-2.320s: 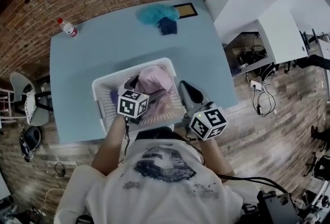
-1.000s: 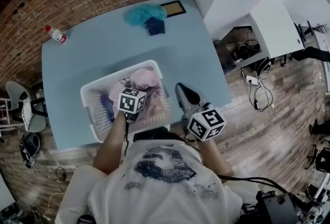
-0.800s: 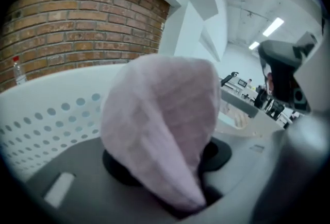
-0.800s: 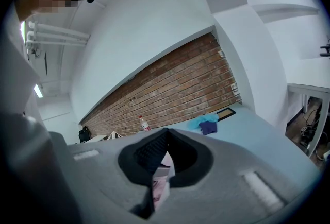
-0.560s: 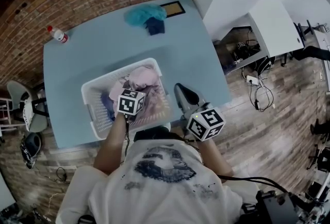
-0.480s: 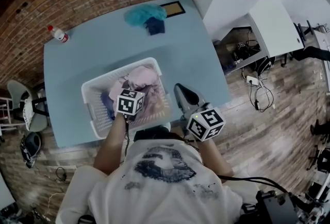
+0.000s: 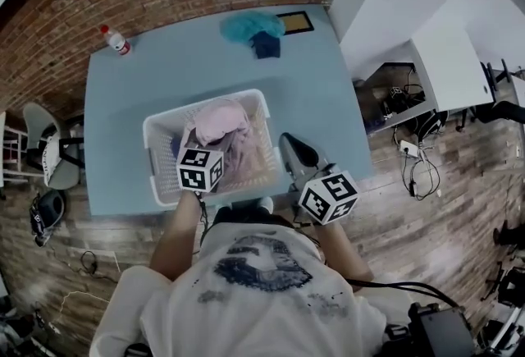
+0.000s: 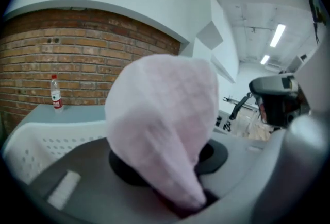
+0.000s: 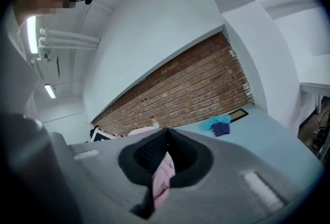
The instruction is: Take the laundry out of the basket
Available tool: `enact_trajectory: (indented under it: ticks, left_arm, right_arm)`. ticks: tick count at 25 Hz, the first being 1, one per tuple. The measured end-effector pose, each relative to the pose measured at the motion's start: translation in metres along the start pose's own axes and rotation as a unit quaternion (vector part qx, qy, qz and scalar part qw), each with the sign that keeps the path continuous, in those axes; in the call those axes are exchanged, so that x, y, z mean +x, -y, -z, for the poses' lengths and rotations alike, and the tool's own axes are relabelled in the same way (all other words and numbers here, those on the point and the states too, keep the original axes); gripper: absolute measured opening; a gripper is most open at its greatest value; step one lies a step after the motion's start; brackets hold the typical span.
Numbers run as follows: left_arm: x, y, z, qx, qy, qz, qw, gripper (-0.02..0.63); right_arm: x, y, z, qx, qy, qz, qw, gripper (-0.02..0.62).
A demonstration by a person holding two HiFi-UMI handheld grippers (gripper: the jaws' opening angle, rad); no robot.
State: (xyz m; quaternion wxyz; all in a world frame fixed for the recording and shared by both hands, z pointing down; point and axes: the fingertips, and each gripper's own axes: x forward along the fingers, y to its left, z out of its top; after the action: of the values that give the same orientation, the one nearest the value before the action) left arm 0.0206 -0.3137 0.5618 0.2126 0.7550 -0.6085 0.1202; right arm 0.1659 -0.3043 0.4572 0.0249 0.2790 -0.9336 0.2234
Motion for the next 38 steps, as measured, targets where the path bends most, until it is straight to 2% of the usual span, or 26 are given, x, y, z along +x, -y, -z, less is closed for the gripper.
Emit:
enact_trajectory:
  ticks: [5,12,20,26,30,38]
  left_arm:
    - [-0.040,-0.014,-0.028,0.005,0.069,-0.032,0.9971,0.163]
    - [-0.088,-0.033,-0.054,0.000,0.107,-0.046,0.9932,0.161]
    - [-0.143,-0.053,-0.099,0.003,0.165,-0.057,0.9847,0.160]
    - [-0.198,-0.067,-0.129,0.014,0.220,-0.076,0.9725,0.160]
    - [-0.237,-0.077,-0.141,0.020,0.240,-0.102,0.9651,0.160]
    - [-0.320,-0.108,-0.137,0.027,0.269,-0.157,0.9499,0.160]
  right_arm:
    - [0.007,-0.020,-0.001,-0.009,0.003,-0.022,1.000,-0.003]
    - [0.027,-0.056,-0.008,-0.026,0.014,-0.033,0.999,-0.003]
    - [0.046,-0.103,-0.017,-0.050,0.022,-0.055,0.997,-0.003]
    - [0.058,-0.140,-0.029,-0.071,0.035,-0.078,0.994,-0.003]
    - [0.066,-0.170,-0.029,-0.080,0.039,-0.096,0.991,-0.003]
    - [0.087,-0.245,-0.021,-0.095,0.045,-0.153,0.983,-0.003]
